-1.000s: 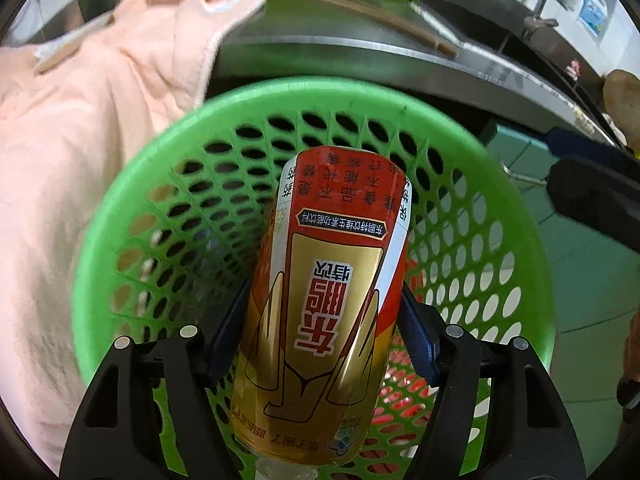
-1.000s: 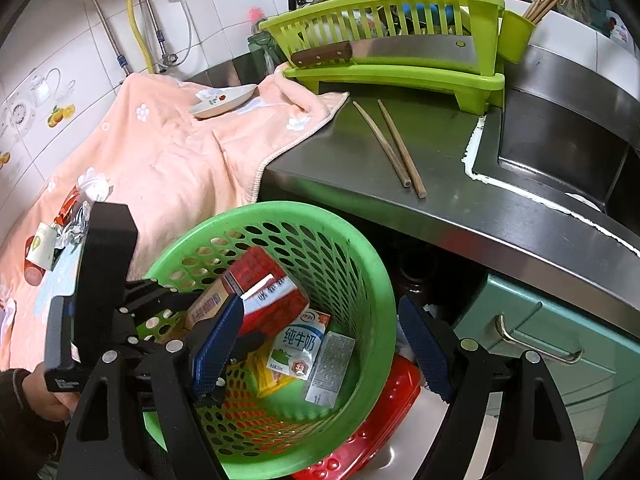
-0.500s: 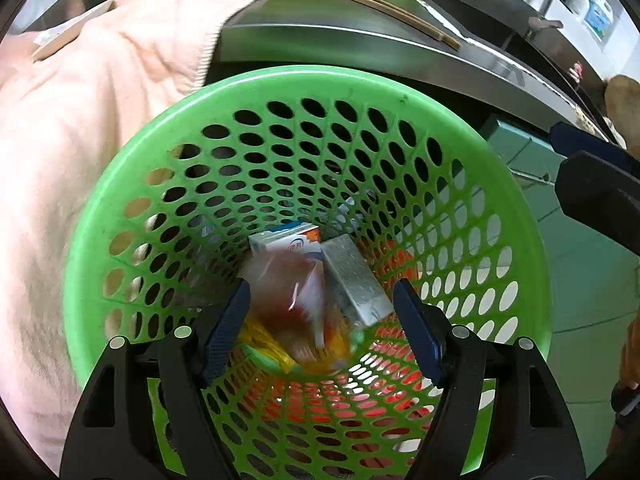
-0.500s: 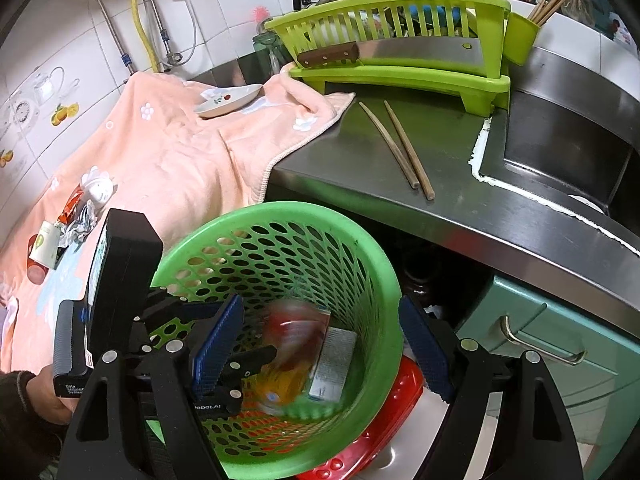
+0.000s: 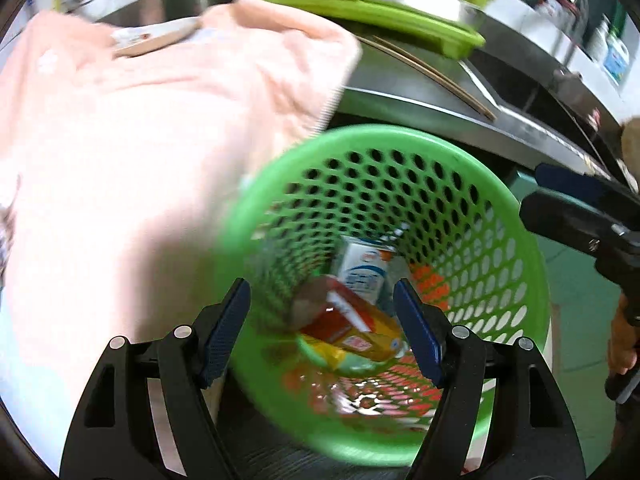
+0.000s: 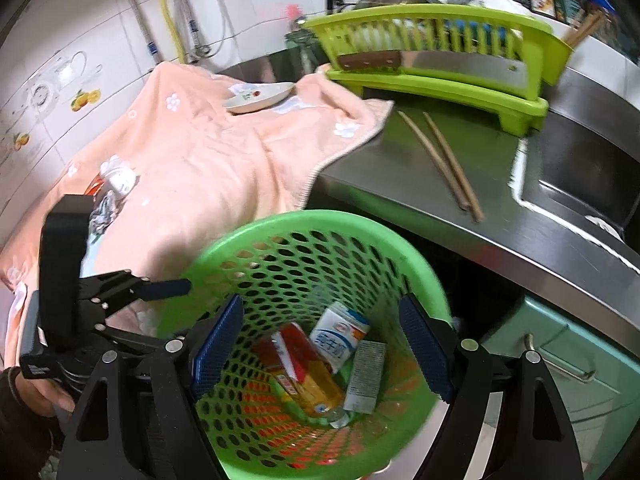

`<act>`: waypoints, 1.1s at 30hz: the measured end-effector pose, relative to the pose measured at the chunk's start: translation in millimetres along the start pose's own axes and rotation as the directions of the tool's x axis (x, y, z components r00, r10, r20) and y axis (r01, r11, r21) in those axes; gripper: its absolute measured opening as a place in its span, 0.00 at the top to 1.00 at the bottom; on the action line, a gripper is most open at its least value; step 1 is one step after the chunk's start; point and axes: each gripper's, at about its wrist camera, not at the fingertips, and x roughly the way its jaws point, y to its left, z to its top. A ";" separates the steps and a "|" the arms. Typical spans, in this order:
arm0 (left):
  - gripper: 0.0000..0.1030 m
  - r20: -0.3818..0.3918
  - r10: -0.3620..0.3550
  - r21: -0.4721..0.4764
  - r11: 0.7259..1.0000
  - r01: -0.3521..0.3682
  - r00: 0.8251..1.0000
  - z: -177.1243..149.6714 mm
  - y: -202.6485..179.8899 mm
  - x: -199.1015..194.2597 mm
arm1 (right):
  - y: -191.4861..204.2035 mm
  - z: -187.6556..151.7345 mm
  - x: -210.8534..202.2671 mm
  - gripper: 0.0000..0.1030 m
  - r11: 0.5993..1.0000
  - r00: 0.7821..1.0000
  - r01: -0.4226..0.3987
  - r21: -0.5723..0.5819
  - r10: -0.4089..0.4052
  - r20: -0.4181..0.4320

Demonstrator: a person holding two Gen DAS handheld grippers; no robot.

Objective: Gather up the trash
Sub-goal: 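Move both tools back over the towel toward the remaining trash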

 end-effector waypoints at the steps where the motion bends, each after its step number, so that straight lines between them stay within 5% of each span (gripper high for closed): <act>1: 0.29 0.011 0.009 -0.021 1.000 -0.009 1.000 -1.5 7.5 -6.2 | 6.2 1.6 2.2 0.25 1.000 1.000 -0.010 -0.010 0.010 -0.003; 13: 0.29 0.107 0.166 -0.218 0.966 -0.140 0.980 -27.0 99.7 -75.5 | 85.2 24.4 29.6 0.25 0.980 0.992 -0.125 -0.154 0.120 -0.042; 20: 0.29 0.144 0.321 -0.326 0.909 -0.262 0.936 -54.8 159.7 -126.8 | 142.0 41.2 45.9 0.25 0.946 0.978 -0.207 -0.248 0.196 -0.068; 33: 0.29 0.112 0.432 -0.470 0.817 -0.336 0.895 -106.3 230.8 -175.8 | 271.6 87.7 79.6 0.25 0.829 0.942 -0.333 -0.450 0.308 -0.130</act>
